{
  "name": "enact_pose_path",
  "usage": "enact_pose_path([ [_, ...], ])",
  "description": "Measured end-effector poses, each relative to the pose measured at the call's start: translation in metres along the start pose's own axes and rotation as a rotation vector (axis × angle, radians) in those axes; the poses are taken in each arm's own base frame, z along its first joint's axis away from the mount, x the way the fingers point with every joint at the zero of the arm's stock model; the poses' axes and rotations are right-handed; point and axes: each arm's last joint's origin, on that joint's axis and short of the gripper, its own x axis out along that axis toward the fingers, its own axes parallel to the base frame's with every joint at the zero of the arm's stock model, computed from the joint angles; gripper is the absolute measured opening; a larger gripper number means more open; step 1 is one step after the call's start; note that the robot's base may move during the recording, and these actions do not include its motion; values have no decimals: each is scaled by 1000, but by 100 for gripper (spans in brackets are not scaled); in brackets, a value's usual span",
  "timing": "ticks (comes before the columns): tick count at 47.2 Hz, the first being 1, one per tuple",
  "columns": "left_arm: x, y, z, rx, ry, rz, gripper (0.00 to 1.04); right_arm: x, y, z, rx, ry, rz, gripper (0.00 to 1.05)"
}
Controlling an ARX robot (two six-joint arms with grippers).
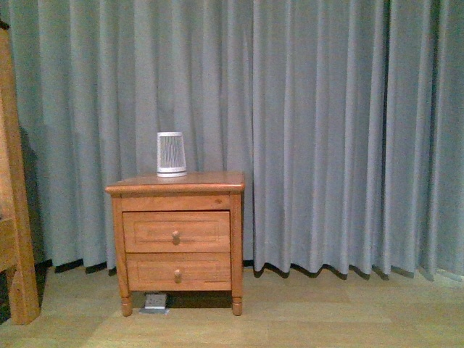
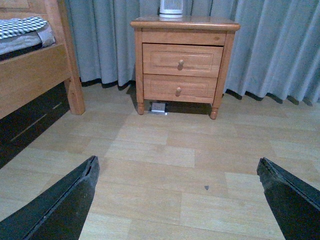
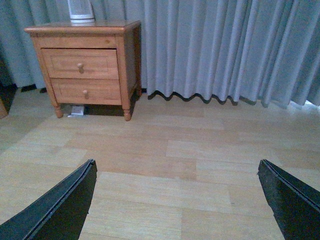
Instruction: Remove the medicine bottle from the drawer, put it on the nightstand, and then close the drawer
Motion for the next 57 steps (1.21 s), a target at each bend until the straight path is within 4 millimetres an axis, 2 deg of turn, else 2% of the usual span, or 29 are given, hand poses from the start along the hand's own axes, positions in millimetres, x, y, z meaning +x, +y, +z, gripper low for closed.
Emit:
enact_pose_path([
  [57, 0, 0, 0, 0, 0, 0, 98, 0, 0, 0, 0, 0, 0, 98],
])
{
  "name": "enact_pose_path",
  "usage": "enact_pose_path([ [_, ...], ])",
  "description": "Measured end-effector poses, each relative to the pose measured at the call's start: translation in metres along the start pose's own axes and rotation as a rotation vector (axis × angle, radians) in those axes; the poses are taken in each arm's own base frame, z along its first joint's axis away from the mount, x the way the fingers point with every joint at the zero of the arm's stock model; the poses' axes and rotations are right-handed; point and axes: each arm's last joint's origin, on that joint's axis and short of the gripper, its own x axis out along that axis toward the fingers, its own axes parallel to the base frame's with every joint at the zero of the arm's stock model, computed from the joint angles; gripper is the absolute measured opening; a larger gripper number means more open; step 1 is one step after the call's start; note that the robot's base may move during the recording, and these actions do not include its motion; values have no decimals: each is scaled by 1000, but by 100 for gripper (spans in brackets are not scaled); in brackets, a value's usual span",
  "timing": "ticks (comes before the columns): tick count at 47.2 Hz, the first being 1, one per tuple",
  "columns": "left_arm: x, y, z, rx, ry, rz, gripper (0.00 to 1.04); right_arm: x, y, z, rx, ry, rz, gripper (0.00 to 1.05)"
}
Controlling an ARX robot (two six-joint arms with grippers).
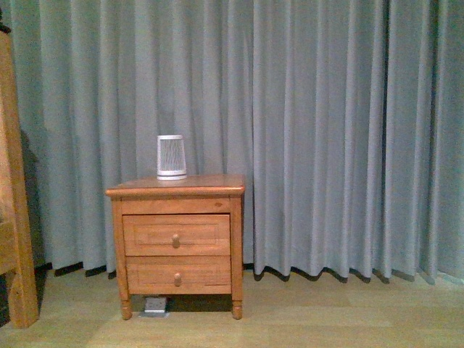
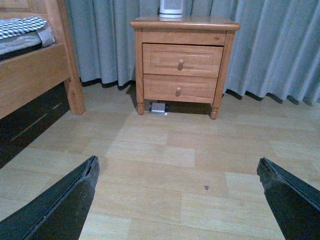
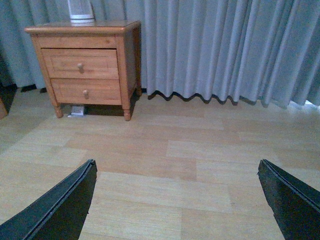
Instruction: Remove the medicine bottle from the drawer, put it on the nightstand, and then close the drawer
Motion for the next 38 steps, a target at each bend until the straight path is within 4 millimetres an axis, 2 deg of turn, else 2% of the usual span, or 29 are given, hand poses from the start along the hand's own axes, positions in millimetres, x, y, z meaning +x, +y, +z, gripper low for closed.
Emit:
enact_pose_path([
  [38, 0, 0, 0, 0, 0, 0, 98, 0, 0, 0, 0, 0, 0, 98],
])
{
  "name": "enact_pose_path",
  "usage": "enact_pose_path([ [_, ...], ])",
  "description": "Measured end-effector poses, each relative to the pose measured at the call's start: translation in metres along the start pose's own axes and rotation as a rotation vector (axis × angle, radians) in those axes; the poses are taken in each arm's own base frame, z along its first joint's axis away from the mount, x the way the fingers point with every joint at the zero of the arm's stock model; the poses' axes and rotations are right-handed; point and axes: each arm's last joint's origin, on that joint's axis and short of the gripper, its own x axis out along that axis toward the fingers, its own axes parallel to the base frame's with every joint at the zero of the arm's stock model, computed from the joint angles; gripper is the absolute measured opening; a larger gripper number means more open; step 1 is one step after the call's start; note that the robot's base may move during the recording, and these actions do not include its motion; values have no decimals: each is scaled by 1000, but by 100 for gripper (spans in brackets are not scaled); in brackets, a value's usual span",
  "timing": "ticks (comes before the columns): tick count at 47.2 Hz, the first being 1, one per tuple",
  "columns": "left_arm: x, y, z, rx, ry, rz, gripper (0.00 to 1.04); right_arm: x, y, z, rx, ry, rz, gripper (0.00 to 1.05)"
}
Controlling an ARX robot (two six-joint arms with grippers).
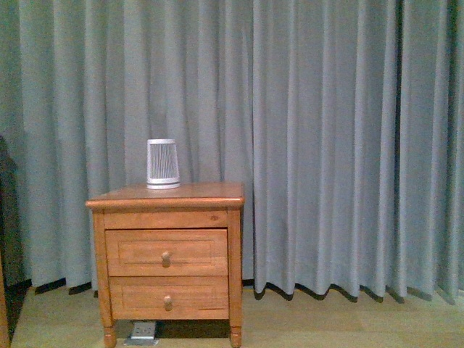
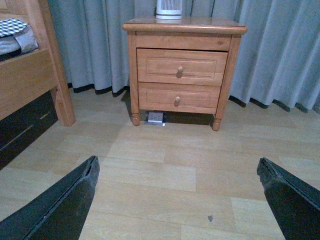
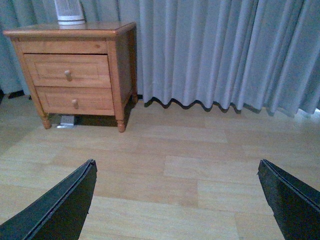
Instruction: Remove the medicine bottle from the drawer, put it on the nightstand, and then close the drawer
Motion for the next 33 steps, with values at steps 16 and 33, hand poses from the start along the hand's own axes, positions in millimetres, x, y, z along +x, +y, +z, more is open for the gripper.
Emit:
enact_pose_path([
  [16, 0, 0, 0, 0, 0, 1, 98, 0, 0, 0, 0, 0, 0, 98],
  [33, 0, 0, 0, 0, -1, 0, 98, 0, 0, 0, 0, 0, 0, 98],
])
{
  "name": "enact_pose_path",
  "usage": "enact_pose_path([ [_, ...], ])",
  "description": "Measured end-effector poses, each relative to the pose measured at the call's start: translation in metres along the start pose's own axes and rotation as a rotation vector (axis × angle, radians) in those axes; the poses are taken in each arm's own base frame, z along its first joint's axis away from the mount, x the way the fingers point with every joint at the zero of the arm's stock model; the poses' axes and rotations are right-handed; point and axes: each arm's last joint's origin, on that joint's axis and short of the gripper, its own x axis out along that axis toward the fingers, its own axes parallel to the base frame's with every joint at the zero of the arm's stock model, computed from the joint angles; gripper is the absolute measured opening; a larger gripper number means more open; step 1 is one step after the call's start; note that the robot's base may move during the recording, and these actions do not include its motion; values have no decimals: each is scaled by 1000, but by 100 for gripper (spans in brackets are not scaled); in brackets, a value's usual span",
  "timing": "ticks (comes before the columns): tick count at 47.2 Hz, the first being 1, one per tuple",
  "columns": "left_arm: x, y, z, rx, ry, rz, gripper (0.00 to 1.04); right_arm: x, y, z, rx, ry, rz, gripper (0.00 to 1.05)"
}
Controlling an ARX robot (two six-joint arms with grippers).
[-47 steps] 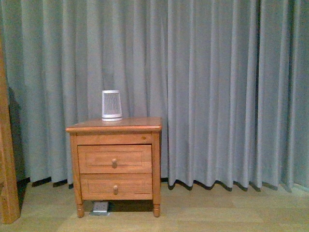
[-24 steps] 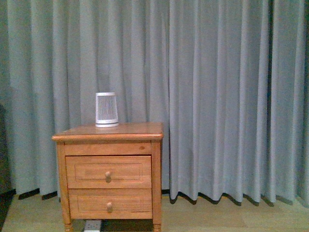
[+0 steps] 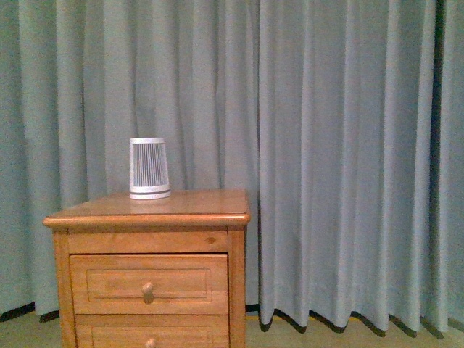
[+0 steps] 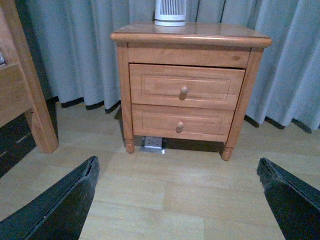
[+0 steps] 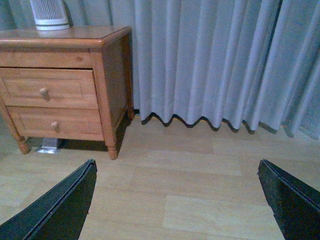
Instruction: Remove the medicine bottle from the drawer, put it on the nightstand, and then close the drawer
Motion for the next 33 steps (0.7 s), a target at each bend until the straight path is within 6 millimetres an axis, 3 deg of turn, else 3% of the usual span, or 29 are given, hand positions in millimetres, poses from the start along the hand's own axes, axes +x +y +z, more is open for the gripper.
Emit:
enact_pose_path([
  [23, 0, 0, 0, 0, 1, -2, 98, 0, 0, 0, 0, 0, -1, 98],
  [29, 6, 1, -3, -174, 316, -147, 98, 0, 0, 0, 0, 0, 1, 98],
  [33, 18, 2, -7, -219, 383, -164, 98, 0, 0, 0, 0, 0, -2, 98],
])
